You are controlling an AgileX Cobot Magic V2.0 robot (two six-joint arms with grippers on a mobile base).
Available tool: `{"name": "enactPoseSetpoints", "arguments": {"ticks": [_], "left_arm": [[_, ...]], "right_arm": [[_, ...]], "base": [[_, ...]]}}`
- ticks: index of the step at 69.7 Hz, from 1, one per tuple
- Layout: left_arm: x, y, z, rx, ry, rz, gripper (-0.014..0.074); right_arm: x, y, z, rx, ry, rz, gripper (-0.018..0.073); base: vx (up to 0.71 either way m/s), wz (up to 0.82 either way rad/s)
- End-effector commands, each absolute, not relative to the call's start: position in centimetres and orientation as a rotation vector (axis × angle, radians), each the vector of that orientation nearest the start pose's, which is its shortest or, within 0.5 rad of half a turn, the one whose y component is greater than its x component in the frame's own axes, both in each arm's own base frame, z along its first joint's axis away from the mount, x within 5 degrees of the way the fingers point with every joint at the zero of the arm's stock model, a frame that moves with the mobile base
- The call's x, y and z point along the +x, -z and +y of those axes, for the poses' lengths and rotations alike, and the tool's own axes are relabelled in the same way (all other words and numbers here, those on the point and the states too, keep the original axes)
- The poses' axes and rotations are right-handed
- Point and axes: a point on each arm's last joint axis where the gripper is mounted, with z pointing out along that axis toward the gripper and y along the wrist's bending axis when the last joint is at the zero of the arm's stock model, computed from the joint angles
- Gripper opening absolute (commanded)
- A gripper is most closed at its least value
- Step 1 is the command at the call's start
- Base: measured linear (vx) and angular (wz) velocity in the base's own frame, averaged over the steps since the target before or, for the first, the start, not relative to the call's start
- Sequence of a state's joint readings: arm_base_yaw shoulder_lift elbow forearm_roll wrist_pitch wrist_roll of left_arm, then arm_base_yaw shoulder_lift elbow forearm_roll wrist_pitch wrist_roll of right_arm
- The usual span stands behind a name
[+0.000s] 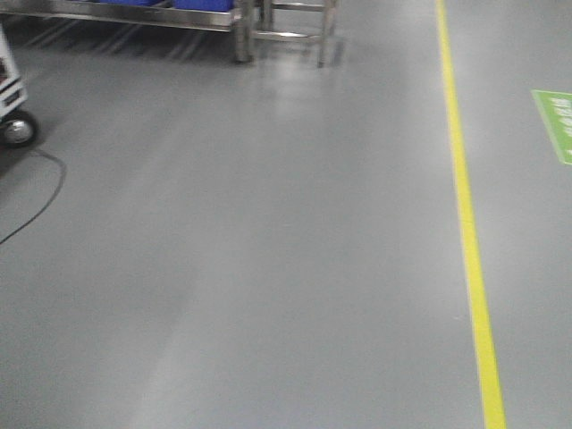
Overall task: Move and align brake pads A on conveyor
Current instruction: 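Drive along the yellow floor line toward the steel table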
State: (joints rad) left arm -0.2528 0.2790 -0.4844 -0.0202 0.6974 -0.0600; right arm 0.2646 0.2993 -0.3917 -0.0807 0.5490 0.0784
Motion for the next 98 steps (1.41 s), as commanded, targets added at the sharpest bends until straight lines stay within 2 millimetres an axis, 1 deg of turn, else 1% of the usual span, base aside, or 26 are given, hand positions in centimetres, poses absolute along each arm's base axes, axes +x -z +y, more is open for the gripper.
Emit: {"name": "enactPoseSetpoints", "arguments": {"ticks": [1, 22, 53, 73, 98], "left_arm": [[5.7, -30.82, -1.65, 0.18, 0.245, 1.892, -0.0006], [5.7, -30.82, -1.65, 0.18, 0.245, 1.892, -0.0006], [5.7, -30.82, -1.65, 0.18, 0.245, 1.892, -0.0006], [5.7, -30.82, -1.65, 0.18, 0.245, 1.892, -0.0006], [5.7, -30.82, -1.65, 0.18, 0.245, 1.892, -0.0006]], "right_arm": [[7.01, -29.0, 1.49, -0.223, -0.137, 1.847, -0.0003], [7.01, -29.0, 1.49, -0.223, -0.137, 1.847, -0.0003], [7.01, -29.0, 1.49, -0.223, -0.137, 1.847, -0.0003], [7.01, -29.0, 1.49, -0.223, -0.137, 1.847, -0.0003], [7.01, -29.0, 1.49, -0.223, -0.137, 1.847, -0.0003]], "base": [[-0.03, -0.6], [-0.01, -0.46], [0.1, -0.14], [0.25, -0.09], [0.4, -0.05]]}}
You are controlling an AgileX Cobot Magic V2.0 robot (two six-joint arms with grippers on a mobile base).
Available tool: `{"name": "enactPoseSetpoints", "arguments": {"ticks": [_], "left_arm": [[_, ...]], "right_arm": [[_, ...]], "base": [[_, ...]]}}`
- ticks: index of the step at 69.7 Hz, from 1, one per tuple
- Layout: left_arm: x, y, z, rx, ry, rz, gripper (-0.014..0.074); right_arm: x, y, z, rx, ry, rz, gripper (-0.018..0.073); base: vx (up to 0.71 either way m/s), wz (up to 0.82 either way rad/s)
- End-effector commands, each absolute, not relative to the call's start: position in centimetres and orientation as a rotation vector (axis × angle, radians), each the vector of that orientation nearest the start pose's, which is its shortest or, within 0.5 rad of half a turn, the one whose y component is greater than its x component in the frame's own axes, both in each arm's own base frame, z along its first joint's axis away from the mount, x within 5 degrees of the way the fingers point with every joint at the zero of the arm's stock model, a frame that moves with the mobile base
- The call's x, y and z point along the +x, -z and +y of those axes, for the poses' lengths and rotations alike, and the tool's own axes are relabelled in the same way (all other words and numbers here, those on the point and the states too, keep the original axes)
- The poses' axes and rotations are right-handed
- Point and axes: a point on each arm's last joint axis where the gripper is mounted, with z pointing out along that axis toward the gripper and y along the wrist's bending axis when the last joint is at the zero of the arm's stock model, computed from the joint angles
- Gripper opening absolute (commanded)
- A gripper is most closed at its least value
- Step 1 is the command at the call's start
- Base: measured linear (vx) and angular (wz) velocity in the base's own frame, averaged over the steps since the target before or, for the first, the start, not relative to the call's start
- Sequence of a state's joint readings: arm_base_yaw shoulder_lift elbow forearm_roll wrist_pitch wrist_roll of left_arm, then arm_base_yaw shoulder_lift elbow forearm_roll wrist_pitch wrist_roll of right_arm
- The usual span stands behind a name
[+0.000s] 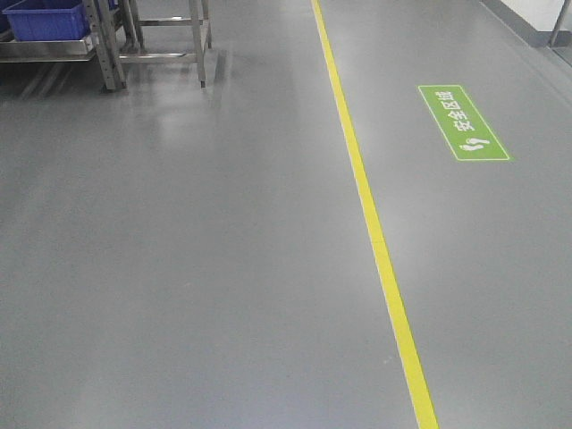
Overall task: Move and align brake pads A on conveyor
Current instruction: 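Drive along the yellow floor line toward the steel table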
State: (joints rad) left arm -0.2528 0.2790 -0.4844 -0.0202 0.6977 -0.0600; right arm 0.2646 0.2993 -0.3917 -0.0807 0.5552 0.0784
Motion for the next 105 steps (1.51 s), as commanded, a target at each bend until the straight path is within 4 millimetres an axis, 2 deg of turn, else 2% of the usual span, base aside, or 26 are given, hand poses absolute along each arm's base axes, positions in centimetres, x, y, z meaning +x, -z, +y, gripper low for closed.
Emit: {"name": "enactPoseSetpoints", "arguments": {"ticks": [1, 105], "left_arm": [[5.7, -30.82, -1.65, 0.18, 0.245, 1.892, -0.0006], [5.7, -30.82, -1.65, 0.18, 0.245, 1.892, -0.0006]], "right_arm": [[7.01, -29.0, 1.49, -0.223, -0.137, 1.847, -0.0003], [7.01, -29.0, 1.49, -0.223, -0.137, 1.847, -0.0003]], "base": [[0.43, -0.05], [0.46, -0.06]]}}
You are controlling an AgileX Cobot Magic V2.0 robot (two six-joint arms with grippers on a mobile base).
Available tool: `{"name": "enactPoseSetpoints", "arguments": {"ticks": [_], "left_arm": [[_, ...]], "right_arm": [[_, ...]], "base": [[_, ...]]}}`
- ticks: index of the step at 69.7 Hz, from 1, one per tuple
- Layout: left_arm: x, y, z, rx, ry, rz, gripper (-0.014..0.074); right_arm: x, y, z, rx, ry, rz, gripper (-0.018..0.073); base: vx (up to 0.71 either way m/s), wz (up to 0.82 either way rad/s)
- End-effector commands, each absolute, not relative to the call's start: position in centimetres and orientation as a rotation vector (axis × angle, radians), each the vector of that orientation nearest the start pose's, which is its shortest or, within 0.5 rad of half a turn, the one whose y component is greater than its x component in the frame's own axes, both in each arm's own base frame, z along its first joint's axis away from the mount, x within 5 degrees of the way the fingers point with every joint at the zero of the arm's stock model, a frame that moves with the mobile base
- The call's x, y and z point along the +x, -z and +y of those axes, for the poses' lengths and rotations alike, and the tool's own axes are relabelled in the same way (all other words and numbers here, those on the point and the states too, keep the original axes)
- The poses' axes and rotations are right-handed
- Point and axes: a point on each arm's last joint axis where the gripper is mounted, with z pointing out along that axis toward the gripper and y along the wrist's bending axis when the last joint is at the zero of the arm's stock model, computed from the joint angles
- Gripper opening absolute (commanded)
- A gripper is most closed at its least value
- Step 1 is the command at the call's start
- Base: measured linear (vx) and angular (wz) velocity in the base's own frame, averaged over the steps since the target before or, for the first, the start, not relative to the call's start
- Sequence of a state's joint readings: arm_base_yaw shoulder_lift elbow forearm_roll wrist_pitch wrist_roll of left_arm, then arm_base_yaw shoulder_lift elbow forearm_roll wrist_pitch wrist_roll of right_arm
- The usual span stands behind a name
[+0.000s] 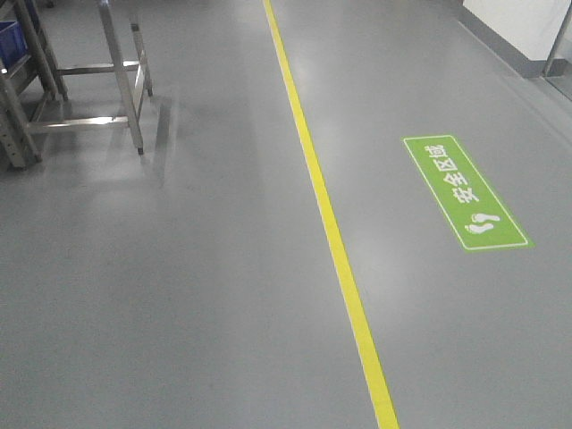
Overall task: Move and align brake pads A on conveyor
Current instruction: 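Drive along the yellow floor line toward the steel table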
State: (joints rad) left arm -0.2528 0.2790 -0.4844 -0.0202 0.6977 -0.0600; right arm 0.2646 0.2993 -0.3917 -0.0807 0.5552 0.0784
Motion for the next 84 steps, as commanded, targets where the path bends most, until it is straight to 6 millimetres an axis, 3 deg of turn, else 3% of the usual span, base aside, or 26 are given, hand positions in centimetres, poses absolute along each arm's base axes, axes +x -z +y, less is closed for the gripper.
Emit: {"name": "enactPoseSetpoints", "arguments": {"ticks": [1, 84], "left_arm": [[5.7, -30.82, -1.65, 0.18, 0.245, 1.892, -0.0006], [5.7, -30.82, -1.65, 0.18, 0.244, 1.892, -0.0006]], "right_arm": [[7.01, -29.0, 1.49, -0.223, -0.137, 1.847, -0.0003], [7.01, -29.0, 1.49, -0.223, -0.137, 1.847, -0.0003]], "base": [[0.54, -0.05], [0.57, -0.01]]}}
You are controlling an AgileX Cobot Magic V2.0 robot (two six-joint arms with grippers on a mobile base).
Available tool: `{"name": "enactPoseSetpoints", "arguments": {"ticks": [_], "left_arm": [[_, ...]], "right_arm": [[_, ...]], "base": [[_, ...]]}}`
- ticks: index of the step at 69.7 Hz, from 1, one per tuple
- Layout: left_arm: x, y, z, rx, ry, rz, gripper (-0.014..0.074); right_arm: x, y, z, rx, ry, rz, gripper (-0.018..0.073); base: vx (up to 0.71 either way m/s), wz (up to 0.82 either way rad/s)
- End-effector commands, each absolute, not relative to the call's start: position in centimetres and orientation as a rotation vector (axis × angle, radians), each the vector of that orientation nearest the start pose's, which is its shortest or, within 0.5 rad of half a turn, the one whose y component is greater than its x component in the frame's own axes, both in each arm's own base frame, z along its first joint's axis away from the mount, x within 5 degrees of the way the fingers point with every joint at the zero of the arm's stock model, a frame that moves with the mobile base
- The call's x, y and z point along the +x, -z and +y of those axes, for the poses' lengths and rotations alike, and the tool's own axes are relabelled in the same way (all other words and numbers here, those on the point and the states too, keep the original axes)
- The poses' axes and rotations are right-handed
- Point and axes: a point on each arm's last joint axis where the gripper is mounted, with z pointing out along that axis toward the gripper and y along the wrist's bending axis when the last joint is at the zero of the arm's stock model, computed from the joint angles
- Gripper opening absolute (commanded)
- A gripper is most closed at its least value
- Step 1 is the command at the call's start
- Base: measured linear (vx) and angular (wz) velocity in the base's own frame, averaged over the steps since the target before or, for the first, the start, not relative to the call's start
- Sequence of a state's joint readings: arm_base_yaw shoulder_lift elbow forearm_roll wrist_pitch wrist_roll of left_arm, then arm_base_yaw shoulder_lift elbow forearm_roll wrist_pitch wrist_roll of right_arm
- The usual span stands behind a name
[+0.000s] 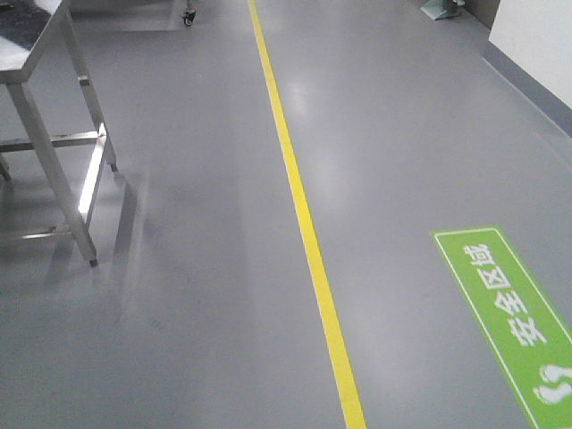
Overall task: Move and align brake pads A on conveyor
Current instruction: 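Drive along the yellow floor line toward the steel table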
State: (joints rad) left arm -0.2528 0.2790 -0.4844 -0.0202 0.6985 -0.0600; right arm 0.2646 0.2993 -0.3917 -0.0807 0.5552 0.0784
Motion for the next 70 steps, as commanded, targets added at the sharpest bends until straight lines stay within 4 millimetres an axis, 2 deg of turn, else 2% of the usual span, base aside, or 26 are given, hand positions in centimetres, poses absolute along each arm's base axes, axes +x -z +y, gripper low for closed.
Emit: {"name": "enactPoseSetpoints", "arguments": {"ticks": [1, 70], "left_arm": [[5.7, -30.82, -1.65, 0.18, 0.244, 1.892, -0.0006], [5.7, -30.82, -1.65, 0.18, 0.244, 1.892, -0.0006]], "right_arm": [[7.01, -29.0, 1.49, -0.223, -0.137, 1.847, -0.0003], [7.01, -29.0, 1.49, -0.223, -0.137, 1.847, -0.0003]], "base": [[0.57, 0.07], [0.55, 0.05]]}}
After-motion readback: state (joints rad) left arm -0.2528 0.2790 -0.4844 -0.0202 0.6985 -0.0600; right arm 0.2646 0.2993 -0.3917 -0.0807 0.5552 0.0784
